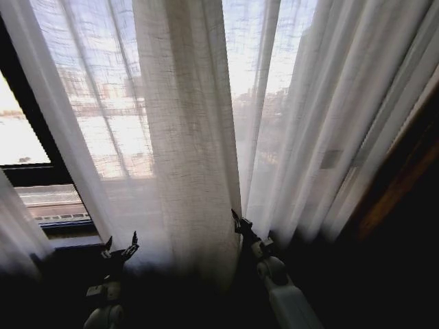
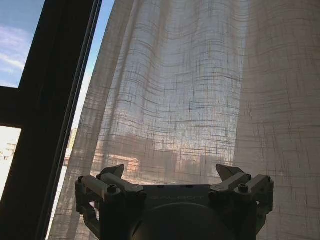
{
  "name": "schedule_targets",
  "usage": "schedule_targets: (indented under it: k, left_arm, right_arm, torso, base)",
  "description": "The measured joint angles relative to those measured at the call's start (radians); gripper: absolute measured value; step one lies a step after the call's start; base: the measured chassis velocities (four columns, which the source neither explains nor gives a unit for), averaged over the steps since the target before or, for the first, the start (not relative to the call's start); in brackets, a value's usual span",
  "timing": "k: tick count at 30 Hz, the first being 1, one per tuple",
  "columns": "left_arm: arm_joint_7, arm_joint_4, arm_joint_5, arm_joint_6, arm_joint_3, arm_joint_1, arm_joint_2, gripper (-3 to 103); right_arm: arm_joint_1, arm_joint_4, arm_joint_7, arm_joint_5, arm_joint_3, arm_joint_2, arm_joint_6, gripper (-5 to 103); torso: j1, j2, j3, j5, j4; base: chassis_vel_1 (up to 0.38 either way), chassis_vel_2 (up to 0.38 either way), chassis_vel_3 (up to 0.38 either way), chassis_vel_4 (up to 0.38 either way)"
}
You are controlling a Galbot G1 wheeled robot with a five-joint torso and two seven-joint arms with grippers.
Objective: Open the curtains by pulling them apart, changing their state from closed to fully open.
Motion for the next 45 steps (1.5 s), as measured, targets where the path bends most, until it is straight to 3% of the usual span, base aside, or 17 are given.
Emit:
schedule_targets:
  k: [16,25,32,38,45]
  left_arm:
    - [0.000,0.000,0.000,0.000,0.000,0.000,0.000,100]
    - [0.000,0.000,0.000,0.000,0.000,0.000,0.000,100]
    - [0.001,0.000,0.000,0.000,0.000,0.000,0.000,100]
    - [0.000,0.000,0.000,0.000,-0.001,0.000,0.000,100]
    - [0.000,0.000,0.000,0.000,0.000,0.000,0.000,100]
  right_arm:
    - [-0.002,0.003,-0.003,-0.002,-0.005,0.001,0.001,0]
    - [0.001,-0.008,0.008,-0.030,-0.006,0.017,0.061,0]
    - [0.003,-0.012,0.007,-0.056,0.010,0.020,0.086,0]
    - [-0.005,-0.003,0.019,-0.071,0.017,0.012,0.055,0]
    - [-0.005,-0.006,0.019,-0.063,0.024,0.006,0.046,0]
  torso:
    - [0.000,0.000,0.000,0.0002,0.0000]
    - [0.000,0.000,0.000,0.0002,-0.0003]
    - [0.000,0.000,0.000,0.0007,-0.0003]
    - [0.000,0.000,0.000,-0.0003,0.0006]
    - [0.000,0.000,0.000,0.0007,-0.0003]
  base:
    - [-0.356,-0.351,0.343,0.351]
    - [-0.342,-0.325,0.343,0.332]
    - [-0.103,-0.126,0.127,0.088]
    - [0.023,0.030,-0.019,-0.014]
    - [-0.003,0.021,0.007,-0.020]
